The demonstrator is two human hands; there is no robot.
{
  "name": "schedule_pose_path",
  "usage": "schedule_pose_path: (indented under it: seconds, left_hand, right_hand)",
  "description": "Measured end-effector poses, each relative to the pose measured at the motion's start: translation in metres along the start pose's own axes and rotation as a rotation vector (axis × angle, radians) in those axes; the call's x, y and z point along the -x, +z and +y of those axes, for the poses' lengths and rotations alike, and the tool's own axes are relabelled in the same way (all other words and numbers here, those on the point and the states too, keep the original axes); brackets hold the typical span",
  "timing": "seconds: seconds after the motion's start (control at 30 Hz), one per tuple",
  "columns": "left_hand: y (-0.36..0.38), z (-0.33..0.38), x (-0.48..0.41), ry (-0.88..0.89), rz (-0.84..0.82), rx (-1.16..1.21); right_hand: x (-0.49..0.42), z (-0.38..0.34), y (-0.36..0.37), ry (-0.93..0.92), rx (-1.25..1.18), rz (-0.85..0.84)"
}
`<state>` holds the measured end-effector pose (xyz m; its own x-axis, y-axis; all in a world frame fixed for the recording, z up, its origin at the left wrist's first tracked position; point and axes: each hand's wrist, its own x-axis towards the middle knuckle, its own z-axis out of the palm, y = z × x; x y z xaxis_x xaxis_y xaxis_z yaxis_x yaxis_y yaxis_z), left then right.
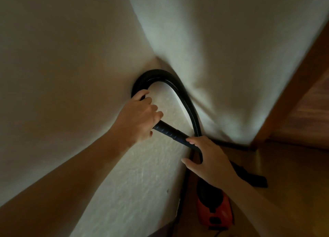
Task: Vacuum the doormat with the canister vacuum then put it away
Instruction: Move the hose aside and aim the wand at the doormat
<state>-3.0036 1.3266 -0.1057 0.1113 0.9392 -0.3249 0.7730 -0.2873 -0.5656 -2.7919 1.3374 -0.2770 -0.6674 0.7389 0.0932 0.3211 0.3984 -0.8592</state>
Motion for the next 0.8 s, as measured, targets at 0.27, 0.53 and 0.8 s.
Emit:
schedule_pose_path:
  seconds: [0.27,0.53,0.8]
  left_hand:
    - [-0.017,0.008,0.004,0.021,0.01,0.14]
    - [-0.077,0.04,0.033,-0.022,-0.117,0.302]
    - [-0.119,0.095,0.097,-0.147,-0.023,0.55]
  right_hand:
    - [0.027,0.006,-0.008,0.031,-0.041,0.05]
    - [0.099,-0.01,-0.052,0.288,-0.154,0.142]
    - [0.169,-0.042,-0.093,0.496,-0.174,0.225]
